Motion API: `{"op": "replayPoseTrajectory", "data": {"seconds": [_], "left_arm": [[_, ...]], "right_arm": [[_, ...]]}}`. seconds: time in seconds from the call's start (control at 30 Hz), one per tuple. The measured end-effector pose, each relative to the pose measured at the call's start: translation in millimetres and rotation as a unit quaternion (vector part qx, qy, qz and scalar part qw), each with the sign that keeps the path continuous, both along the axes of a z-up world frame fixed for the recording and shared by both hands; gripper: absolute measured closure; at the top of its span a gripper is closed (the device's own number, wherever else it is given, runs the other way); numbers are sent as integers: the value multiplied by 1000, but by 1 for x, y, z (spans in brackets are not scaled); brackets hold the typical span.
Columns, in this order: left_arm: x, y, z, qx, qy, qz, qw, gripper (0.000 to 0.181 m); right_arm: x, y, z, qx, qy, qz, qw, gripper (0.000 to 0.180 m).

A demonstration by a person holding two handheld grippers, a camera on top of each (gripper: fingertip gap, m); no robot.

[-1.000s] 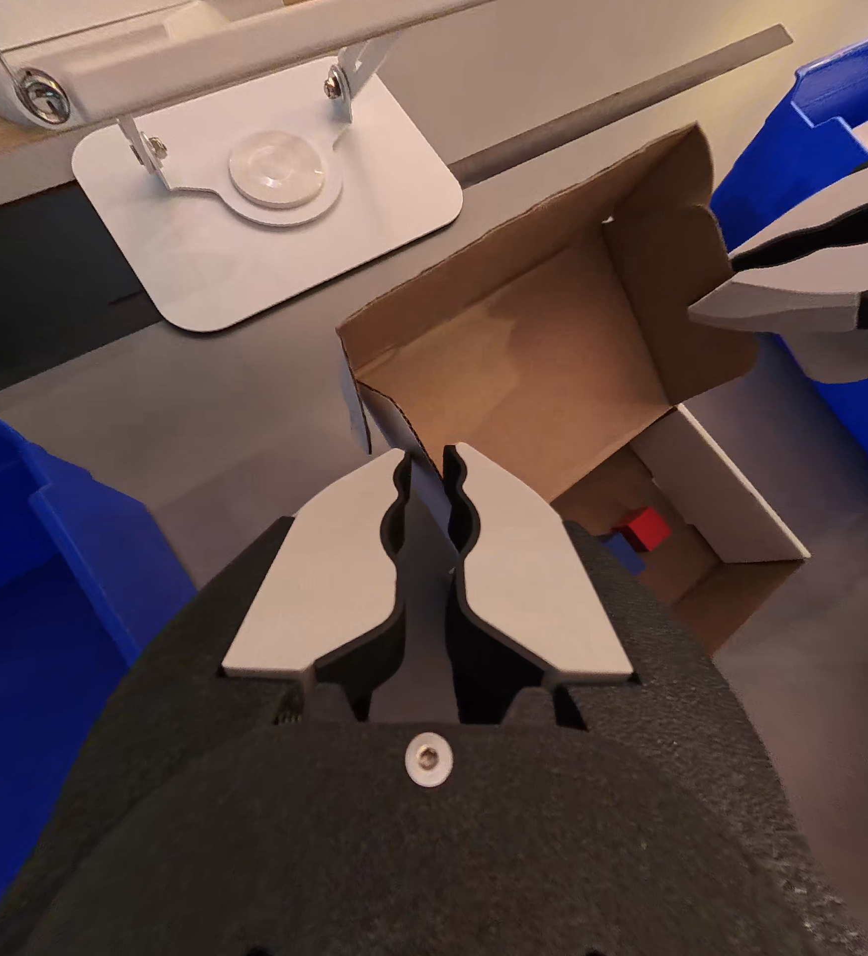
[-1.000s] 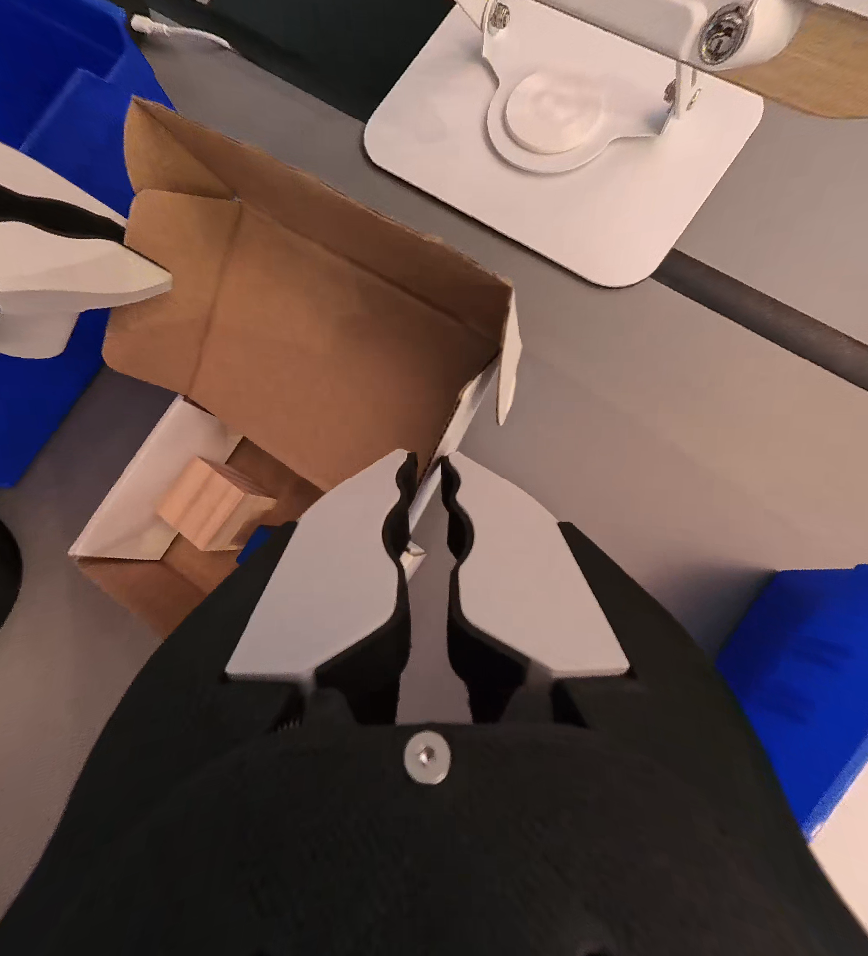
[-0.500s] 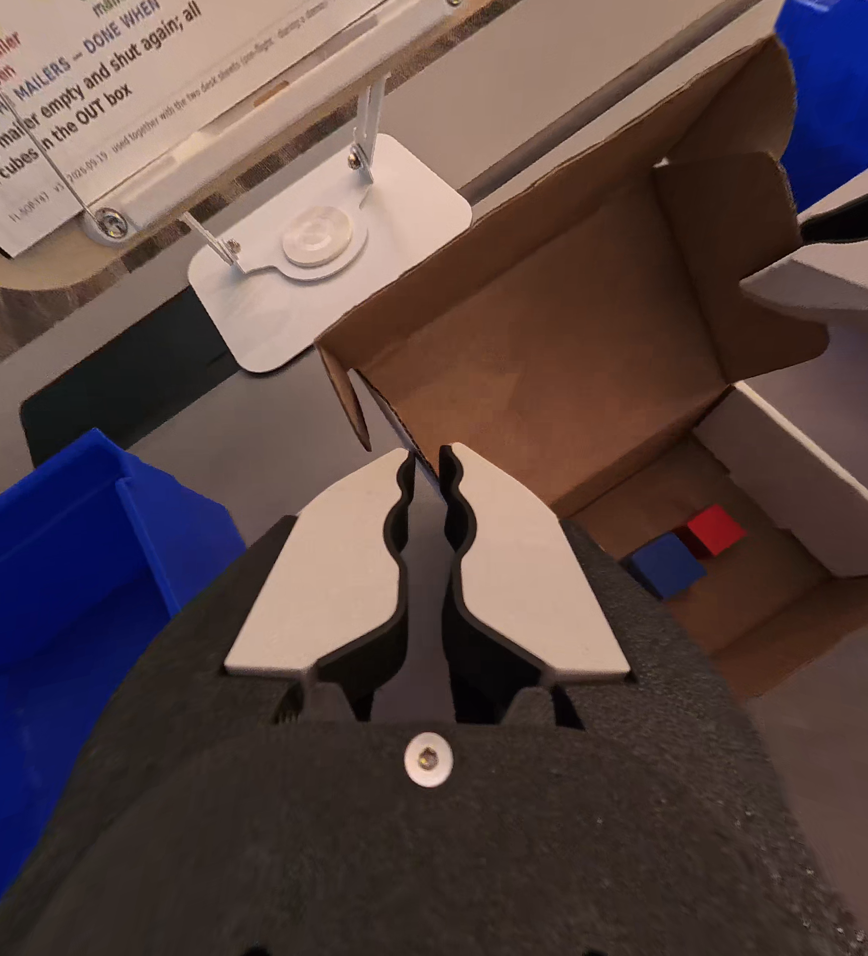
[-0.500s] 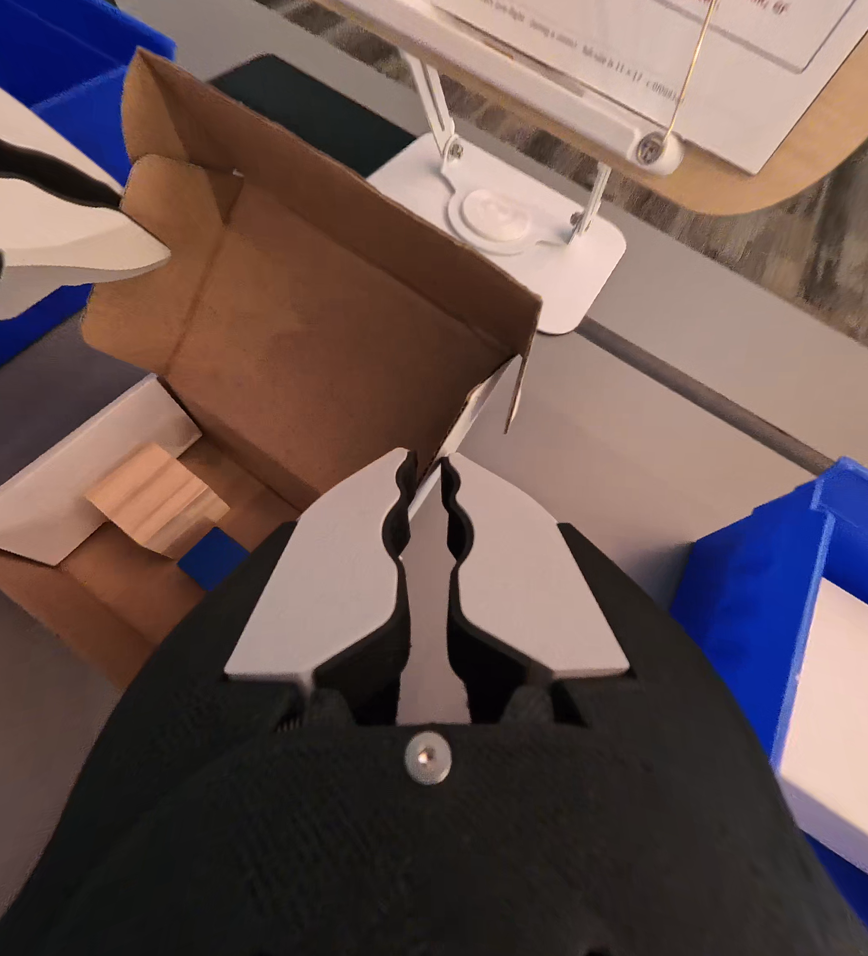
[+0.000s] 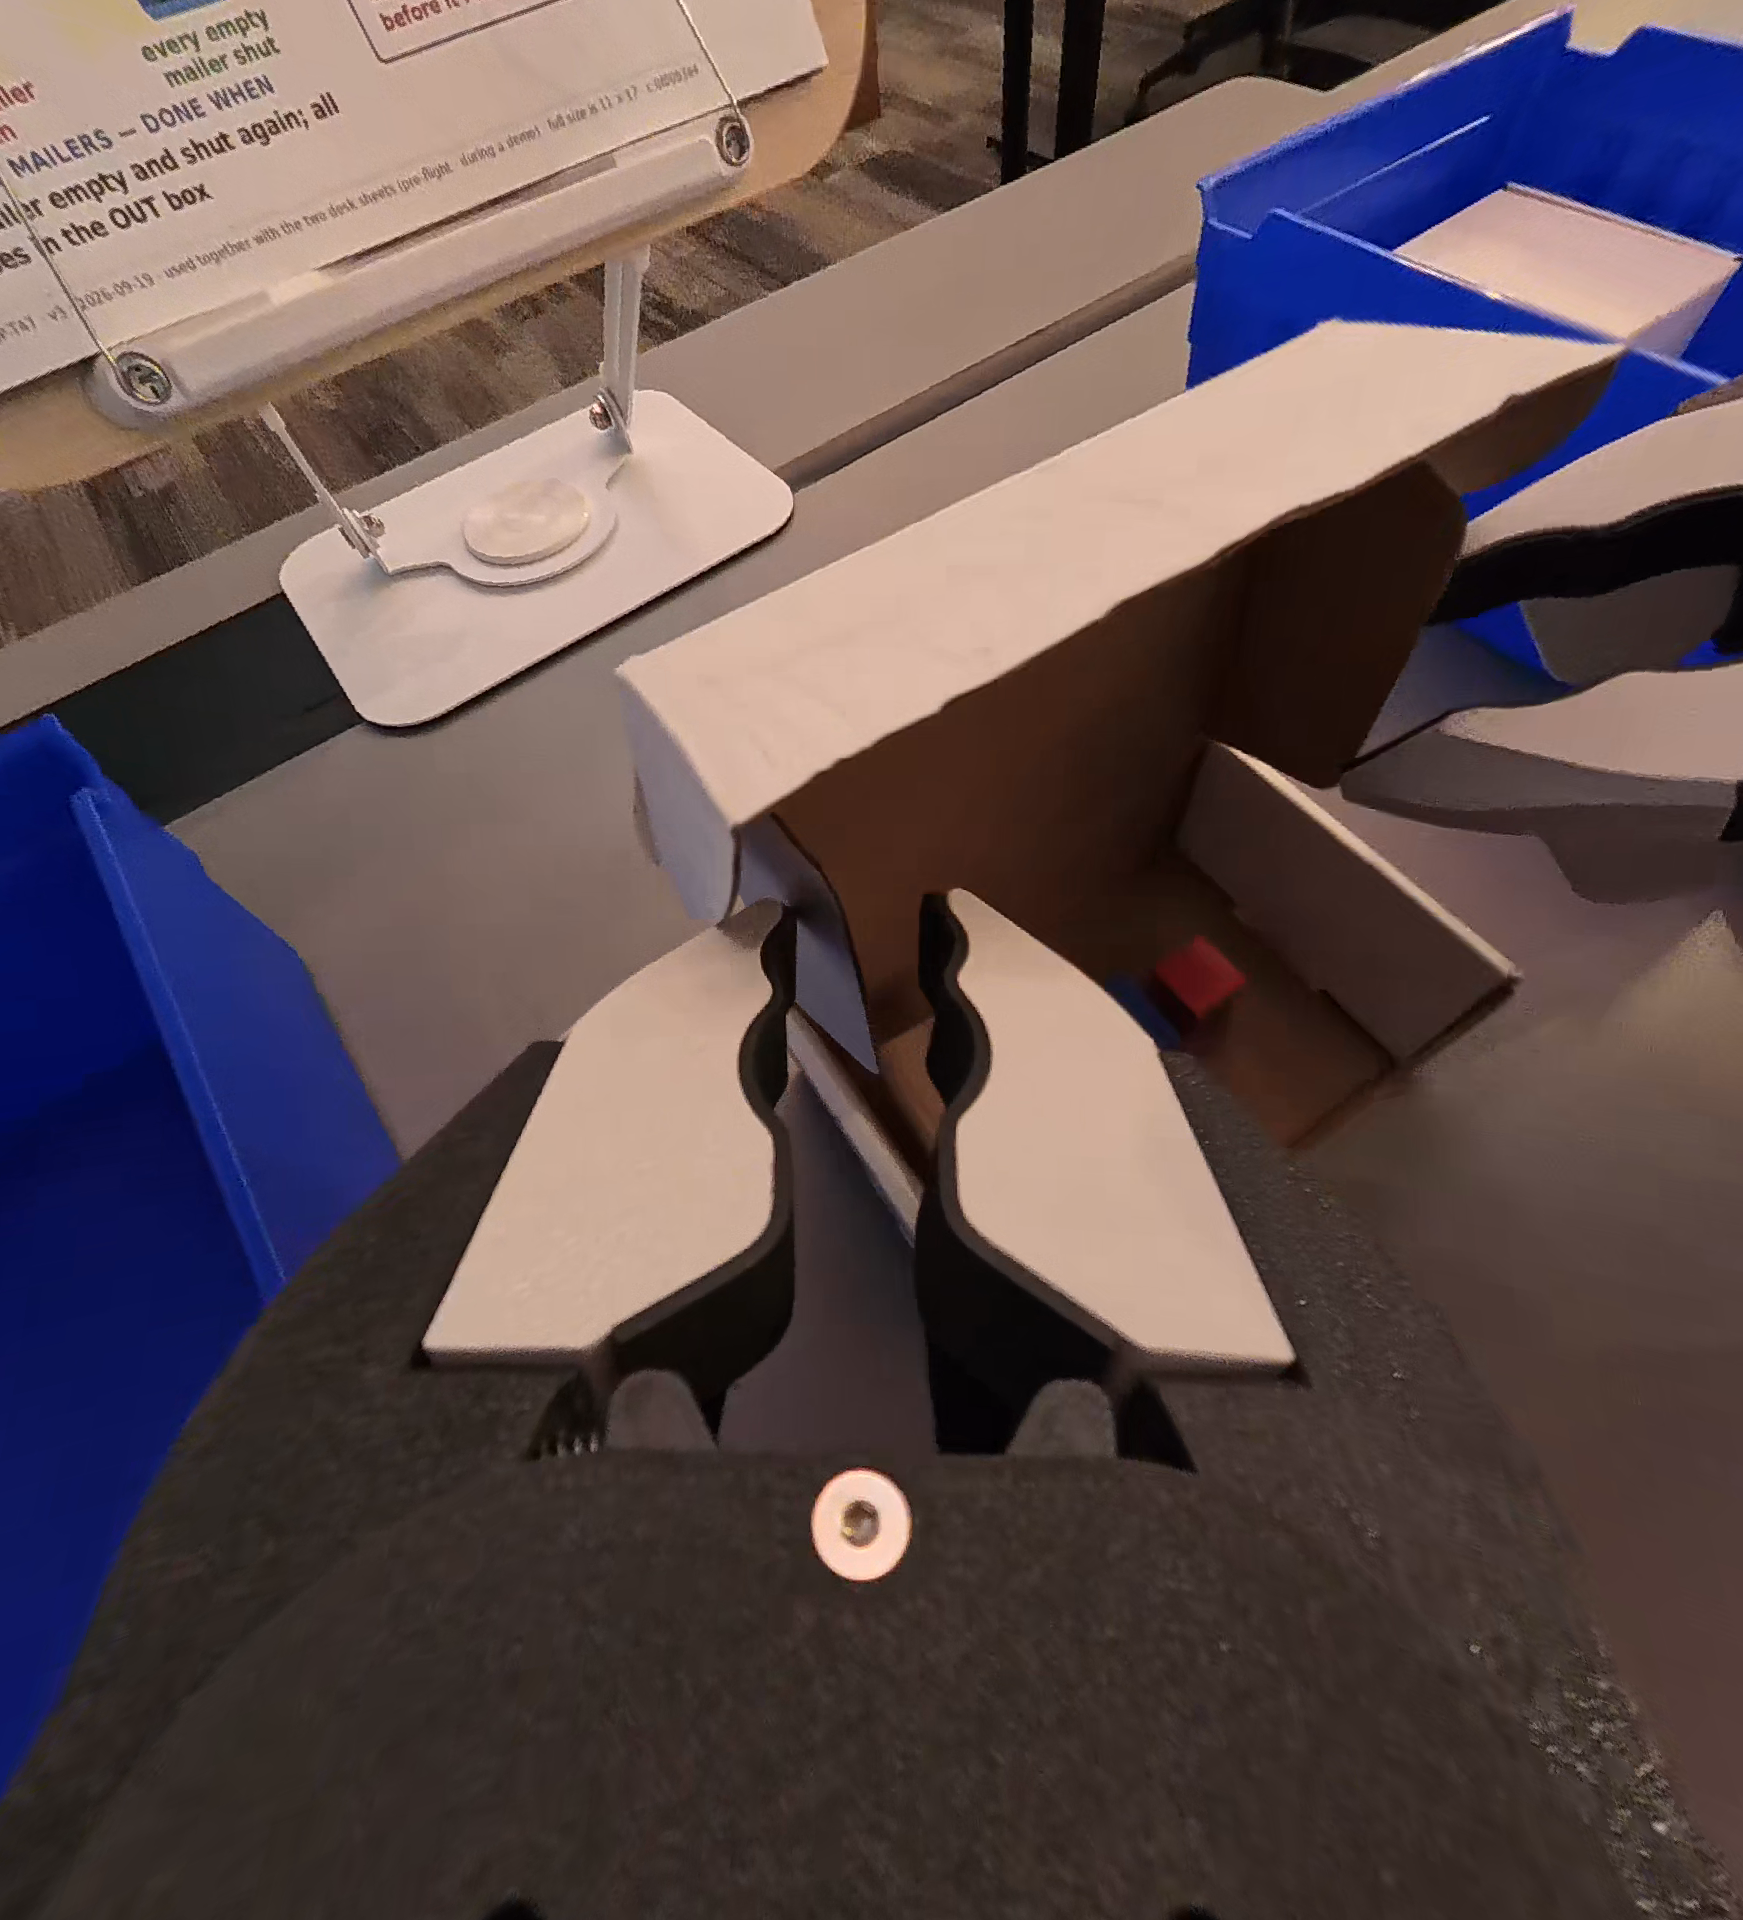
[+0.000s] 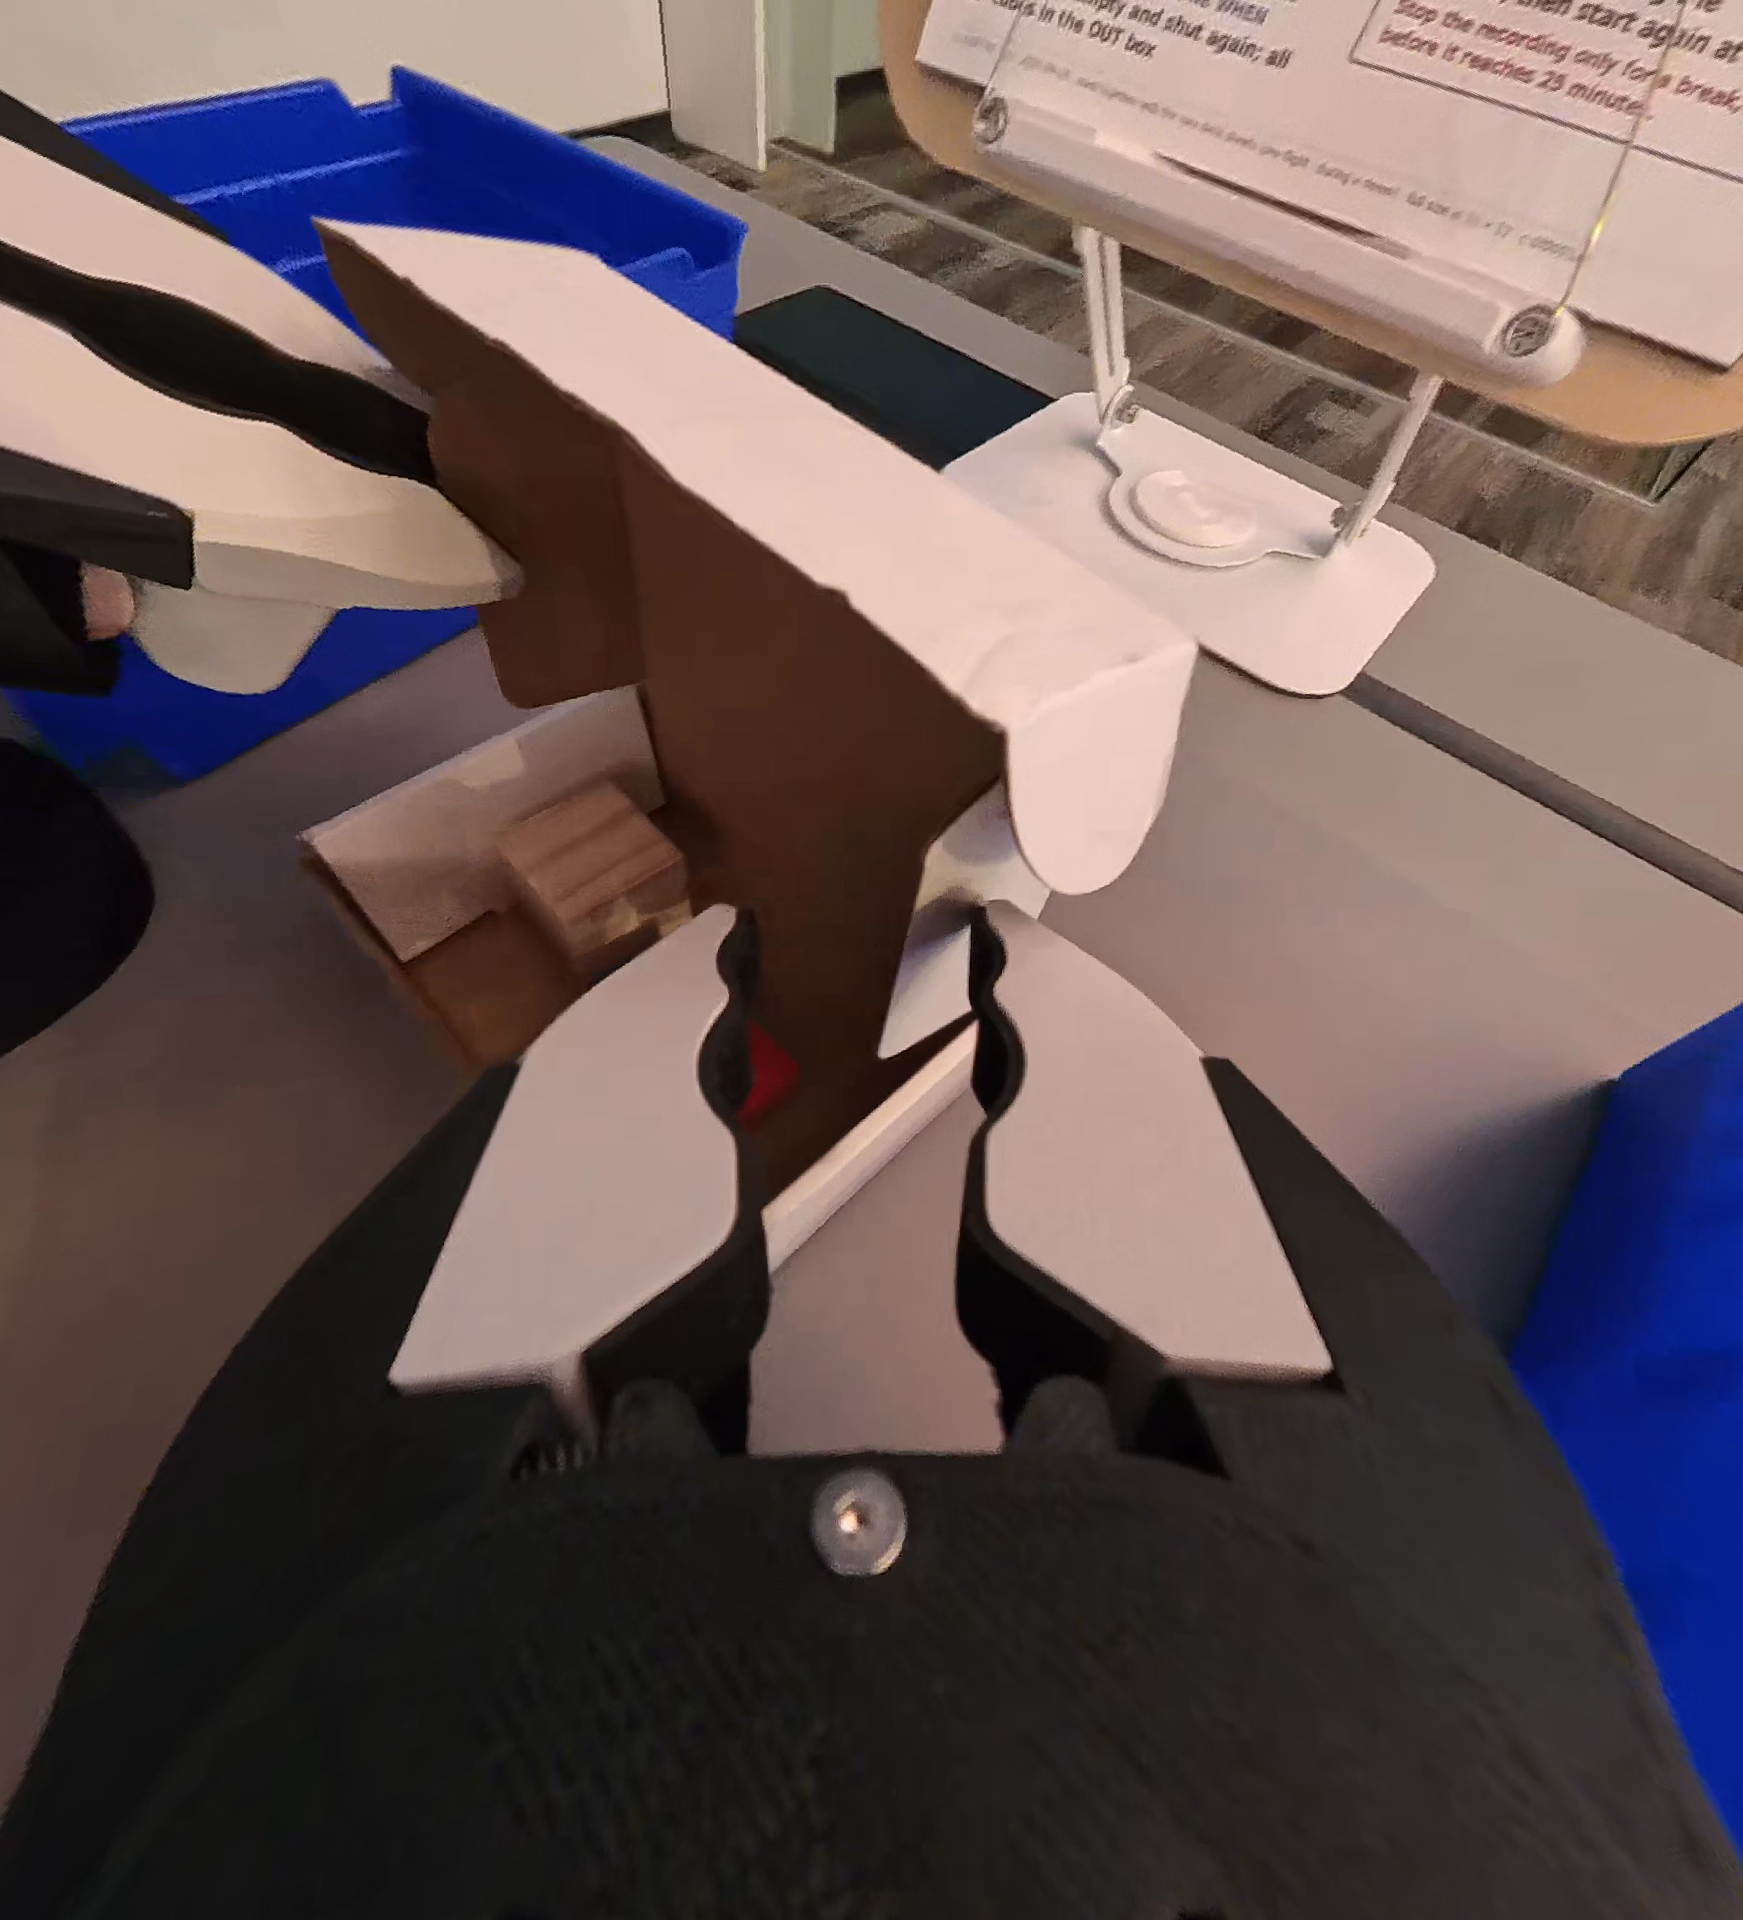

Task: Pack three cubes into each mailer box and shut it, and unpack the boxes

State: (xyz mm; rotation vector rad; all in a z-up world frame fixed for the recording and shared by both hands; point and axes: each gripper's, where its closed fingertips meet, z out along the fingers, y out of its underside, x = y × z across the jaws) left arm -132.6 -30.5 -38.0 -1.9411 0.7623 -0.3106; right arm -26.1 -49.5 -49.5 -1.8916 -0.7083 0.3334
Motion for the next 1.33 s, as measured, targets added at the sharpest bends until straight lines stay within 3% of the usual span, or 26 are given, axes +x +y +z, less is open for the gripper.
{"op": "replayPoseTrajectory", "data": {"seconds": [0.3,0.57,0.67,0.77,0.9,1.03,1.13,1.33], "left_arm": [[-5,-29,-29,-26,23,-8,999,152],[-13,-63,-34,-61,-18,-29,998,160],[-29,-68,-27,-15,9,7,1000,160],[-43,-58,-17,55,69,61,994,140],[-31,-46,-11,108,107,62,986,134],[-17,-42,-11,120,127,41,984,151],[-16,-43,-9,118,129,36,984,166],[-15,-59,-15,50,94,10,994,169]], "right_arm": [[-5,-30,-21,-9,-7,27,1000,132],[9,-46,-36,-21,-9,16,1000,134],[27,-45,-25,29,-10,-29,999,134],[36,-39,-9,90,-55,-60,993,133],[27,-30,5,140,-117,-72,981,133],[21,-24,10,164,-157,-78,971,139],[16,-27,12,160,-146,-67,974,164],[12,-41,8,85,-90,-54,991,169]]}}
